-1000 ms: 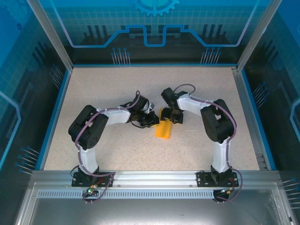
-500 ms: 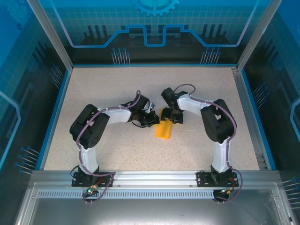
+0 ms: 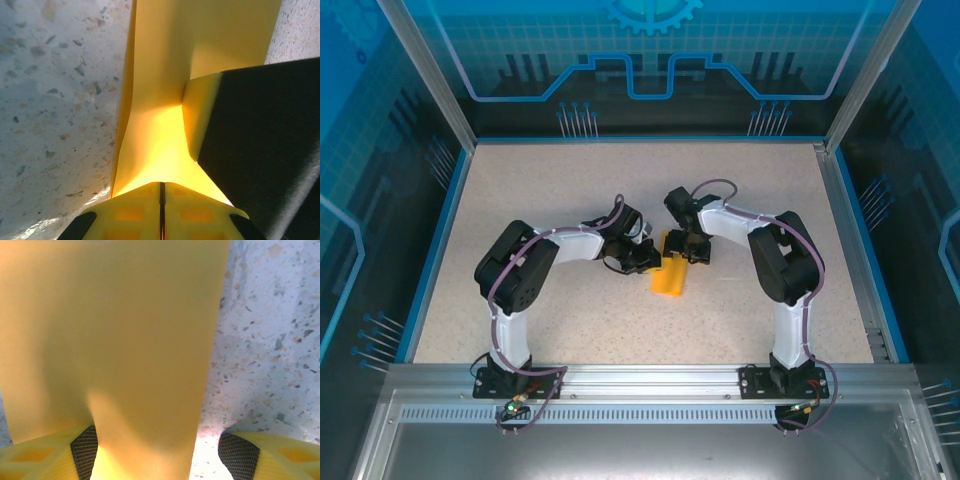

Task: Fold a paper plane with a square sheet of paper (pick it up from the middle)
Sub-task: Hold the square sheet of paper at the center of the table.

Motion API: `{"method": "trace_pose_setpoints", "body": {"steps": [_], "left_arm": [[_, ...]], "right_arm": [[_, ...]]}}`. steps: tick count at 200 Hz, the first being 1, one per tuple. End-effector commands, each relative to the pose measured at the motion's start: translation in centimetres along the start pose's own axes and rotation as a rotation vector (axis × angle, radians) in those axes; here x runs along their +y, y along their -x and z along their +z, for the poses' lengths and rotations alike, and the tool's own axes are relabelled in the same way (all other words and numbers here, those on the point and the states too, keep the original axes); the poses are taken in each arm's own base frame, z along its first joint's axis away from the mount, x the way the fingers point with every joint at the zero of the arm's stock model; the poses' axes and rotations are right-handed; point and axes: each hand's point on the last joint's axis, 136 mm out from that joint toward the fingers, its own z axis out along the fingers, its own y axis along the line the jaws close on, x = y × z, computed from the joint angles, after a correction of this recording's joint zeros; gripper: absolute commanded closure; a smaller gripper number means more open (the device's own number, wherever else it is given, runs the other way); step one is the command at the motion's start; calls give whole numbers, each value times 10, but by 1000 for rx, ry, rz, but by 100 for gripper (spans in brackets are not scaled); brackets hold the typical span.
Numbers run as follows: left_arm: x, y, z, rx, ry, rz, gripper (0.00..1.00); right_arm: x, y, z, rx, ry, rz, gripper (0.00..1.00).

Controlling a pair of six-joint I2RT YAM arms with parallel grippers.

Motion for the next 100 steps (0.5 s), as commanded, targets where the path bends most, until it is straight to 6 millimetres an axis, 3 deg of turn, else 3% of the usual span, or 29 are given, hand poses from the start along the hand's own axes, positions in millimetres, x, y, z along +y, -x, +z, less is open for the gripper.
{"method": "trace_pose_setpoints", "body": {"steps": [1, 100], "left_arm": [[-2, -1, 3, 14, 16, 17, 90], [9, -3, 8, 24, 101, 19, 93]], "right_arm": [[-48, -43, 81, 184, -141, 45, 27], [-47, -45, 84, 192, -136, 48, 27]]}}
